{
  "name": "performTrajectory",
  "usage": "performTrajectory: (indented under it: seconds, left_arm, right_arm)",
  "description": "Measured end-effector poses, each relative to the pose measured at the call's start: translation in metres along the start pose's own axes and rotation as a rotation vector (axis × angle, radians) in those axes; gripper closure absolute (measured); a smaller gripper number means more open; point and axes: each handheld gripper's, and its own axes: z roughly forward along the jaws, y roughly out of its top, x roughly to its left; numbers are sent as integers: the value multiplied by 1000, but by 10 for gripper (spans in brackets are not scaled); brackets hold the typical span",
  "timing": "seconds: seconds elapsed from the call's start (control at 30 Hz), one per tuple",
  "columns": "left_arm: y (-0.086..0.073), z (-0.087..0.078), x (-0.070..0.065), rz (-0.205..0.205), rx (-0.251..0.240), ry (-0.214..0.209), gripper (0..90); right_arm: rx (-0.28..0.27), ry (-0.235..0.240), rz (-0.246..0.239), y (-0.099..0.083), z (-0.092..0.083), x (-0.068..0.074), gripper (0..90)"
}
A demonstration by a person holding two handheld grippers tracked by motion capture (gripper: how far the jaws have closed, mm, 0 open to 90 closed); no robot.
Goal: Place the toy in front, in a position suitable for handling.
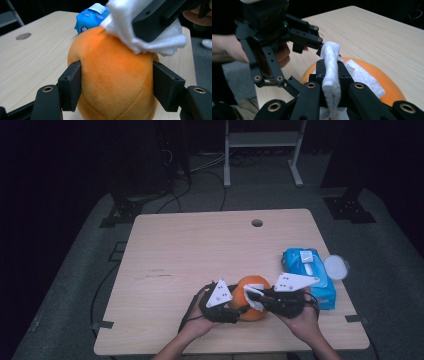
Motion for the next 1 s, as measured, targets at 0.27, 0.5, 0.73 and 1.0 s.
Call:
performTrajectory:
  seconds: [0.27,0.5,0.73,1.0]
  left_arm:
    - [-8,5,11,-103,8,-32,140]
    - [-7,5,9,-123,15,-32,257]
    - [4,5,-20,116,34,25,280]
    - [-3,8,-5,-37,-5,-44,220]
  right_arm:
    - [19,-29,107,-19,-6,-29,826]
    - [11,-19,95,-13,-2,-20,829]
    - [2,34,3,2,8,9,829]
    - [1,-52,67,-8,-6,-18,829]
